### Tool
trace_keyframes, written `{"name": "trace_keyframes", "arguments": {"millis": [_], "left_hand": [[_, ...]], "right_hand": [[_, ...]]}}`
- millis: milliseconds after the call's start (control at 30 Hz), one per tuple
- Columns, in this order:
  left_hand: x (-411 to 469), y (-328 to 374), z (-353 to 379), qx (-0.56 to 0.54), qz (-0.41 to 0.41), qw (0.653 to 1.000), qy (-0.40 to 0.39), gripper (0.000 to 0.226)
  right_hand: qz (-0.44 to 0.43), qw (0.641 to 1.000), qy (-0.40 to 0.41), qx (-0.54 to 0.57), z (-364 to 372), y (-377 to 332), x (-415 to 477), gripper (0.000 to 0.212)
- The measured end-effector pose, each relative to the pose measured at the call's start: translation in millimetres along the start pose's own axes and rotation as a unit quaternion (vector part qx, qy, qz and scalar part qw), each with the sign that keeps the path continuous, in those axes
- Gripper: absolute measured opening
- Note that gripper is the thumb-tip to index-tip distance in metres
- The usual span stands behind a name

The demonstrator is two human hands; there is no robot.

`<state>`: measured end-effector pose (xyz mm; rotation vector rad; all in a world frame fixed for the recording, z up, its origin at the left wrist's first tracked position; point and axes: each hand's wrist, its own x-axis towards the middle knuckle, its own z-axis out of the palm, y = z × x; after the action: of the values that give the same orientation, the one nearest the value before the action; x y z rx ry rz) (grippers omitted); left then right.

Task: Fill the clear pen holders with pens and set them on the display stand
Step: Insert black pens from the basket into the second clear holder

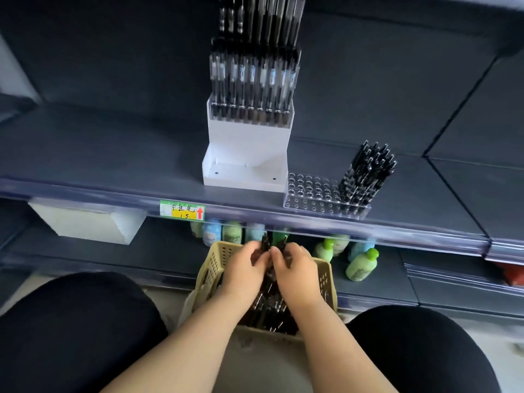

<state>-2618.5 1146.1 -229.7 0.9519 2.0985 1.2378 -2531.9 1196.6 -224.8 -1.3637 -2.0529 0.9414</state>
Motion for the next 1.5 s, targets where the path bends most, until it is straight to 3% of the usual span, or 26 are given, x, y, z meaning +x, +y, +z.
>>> {"name": "trace_keyframes", "arguments": {"millis": [133, 233, 400, 533, 767, 1033, 1500], "left_hand": [[3, 35, -7, -0.041, 0.031, 0.998, 0.037, 0.024], [12, 67, -12, -0.067, 0.061, 0.994, 0.052, 0.020], [40, 118, -21, -0.083, 0.132, 0.987, 0.047, 0.027], [71, 153, -24, -0.110, 0.195, 0.974, 0.040, 0.011], [112, 187, -11, -0.074, 0.281, 0.957, 0.018, 0.025], [140, 187, 10, -0.061, 0.294, 0.954, -0.004, 0.020], [142, 173, 17, -0.081, 0.260, 0.962, -0.025, 0.017]], "right_hand": [[-0.035, 0.996, 0.050, 0.063, -31, -22, 3, 0.007], [-0.047, 0.989, 0.091, 0.110, -62, -41, 13, 0.018], [-0.095, 0.974, 0.140, 0.149, -118, -66, 46, 0.014], [-0.127, 0.970, 0.166, 0.121, -155, -84, 79, 0.019], [-0.151, 0.967, 0.196, 0.054, -173, -88, 135, 0.008], [-0.163, 0.964, 0.202, -0.049, -167, -65, 161, 0.013], [-0.125, 0.975, 0.172, -0.065, -170, -57, 165, 0.018]]}}
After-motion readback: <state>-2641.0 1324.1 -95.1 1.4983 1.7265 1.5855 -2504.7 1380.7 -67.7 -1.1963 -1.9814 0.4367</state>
